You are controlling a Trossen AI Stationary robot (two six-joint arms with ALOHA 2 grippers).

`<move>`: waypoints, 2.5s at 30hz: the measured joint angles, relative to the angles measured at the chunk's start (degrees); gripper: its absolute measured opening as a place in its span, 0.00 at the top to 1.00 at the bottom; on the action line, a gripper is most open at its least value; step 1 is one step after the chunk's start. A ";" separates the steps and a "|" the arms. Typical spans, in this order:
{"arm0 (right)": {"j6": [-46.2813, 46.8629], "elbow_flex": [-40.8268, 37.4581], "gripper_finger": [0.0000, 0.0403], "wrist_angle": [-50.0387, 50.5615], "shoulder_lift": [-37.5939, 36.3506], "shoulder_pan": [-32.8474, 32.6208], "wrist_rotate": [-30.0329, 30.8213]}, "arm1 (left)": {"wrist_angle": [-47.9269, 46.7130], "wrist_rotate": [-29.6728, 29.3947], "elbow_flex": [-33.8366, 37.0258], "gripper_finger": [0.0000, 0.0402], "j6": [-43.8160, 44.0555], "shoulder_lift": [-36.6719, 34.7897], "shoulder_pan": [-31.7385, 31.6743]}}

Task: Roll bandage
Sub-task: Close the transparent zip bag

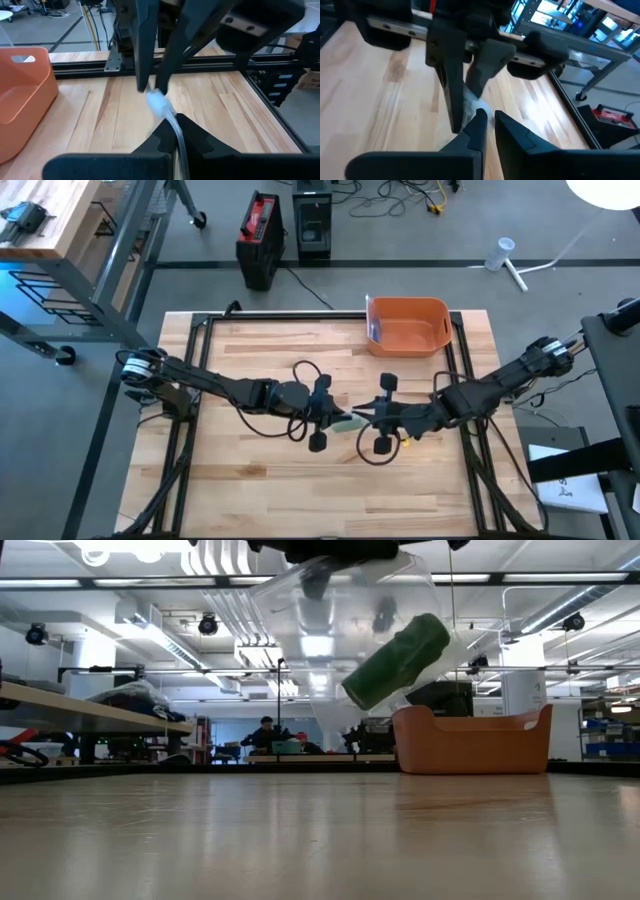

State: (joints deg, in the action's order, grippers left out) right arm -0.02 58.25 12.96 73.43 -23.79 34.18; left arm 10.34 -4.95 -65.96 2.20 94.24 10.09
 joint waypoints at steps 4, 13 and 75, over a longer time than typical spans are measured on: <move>-0.04 -0.02 0.97 -0.01 0.94 0.59 -0.15 | 0.14 0.02 0.01 1.00 -0.03 0.00 0.11; -1.08 -0.04 1.00 0.28 1.88 0.89 -3.63 | 0.07 0.42 0.05 1.00 -0.22 0.00 0.20; -3.73 0.11 1.00 -1.36 -1.01 2.47 -10.51 | 0.05 -5.18 0.01 1.00 -3.10 -0.91 1.01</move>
State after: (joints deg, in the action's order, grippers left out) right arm -3.75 58.37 11.60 72.42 -21.32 23.67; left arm 10.39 -10.14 -65.95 -0.91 93.32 11.09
